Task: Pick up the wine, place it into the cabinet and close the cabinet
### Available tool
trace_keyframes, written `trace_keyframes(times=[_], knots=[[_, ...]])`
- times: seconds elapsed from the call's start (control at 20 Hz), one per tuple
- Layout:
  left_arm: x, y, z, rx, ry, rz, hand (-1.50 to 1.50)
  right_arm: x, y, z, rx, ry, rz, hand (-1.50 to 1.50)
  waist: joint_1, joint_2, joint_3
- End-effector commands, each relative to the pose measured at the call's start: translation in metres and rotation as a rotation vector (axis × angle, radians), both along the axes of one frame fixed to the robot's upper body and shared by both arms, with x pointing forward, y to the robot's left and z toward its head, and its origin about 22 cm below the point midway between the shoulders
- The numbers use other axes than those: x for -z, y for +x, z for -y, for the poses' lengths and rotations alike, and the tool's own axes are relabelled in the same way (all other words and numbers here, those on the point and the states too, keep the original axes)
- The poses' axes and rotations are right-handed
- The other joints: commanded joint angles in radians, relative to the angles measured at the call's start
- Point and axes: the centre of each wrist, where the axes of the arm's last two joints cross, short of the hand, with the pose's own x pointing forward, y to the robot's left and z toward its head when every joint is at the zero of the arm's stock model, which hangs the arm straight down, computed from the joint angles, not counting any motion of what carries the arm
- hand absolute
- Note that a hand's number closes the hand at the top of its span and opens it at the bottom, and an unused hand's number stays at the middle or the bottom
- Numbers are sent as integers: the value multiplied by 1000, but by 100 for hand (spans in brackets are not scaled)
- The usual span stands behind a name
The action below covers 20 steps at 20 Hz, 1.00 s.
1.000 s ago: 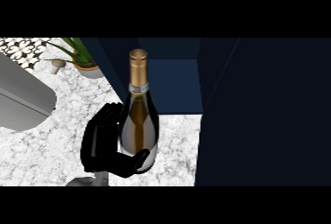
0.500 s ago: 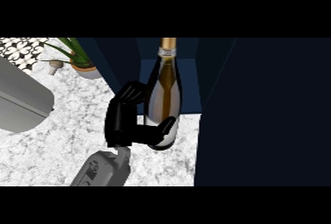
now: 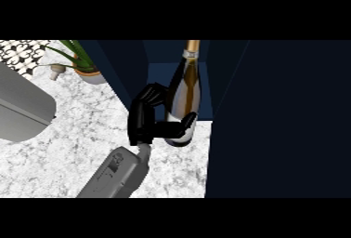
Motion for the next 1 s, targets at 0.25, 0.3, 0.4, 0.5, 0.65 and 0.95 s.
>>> trace_keyframes(times=[0.25,0.3,0.4,0.5,0.65,0.95], knots=[[40,13,-4,-34,19,-24,150,-26,-39,4,-55,105,35,-150,-5,1,-1],[50,12,-2,-33,19,-39,150,-22,-29,10,-59,72,41,-150,-9,4,0],[50,18,3,-39,4,-57,150,-26,-30,4,-74,86,37,-150,-18,6,-2],[55,7,2,-44,-29,-40,150,-26,-33,9,-75,72,41,-150,-7,1,0],[50,20,5,-65,-51,-65,150,-30,-41,8,-93,65,31,-150,-20,2,-1],[47,43,5,-80,-53,-84,150,-28,-36,10,-83,80,33,-150,-17,5,-1]])
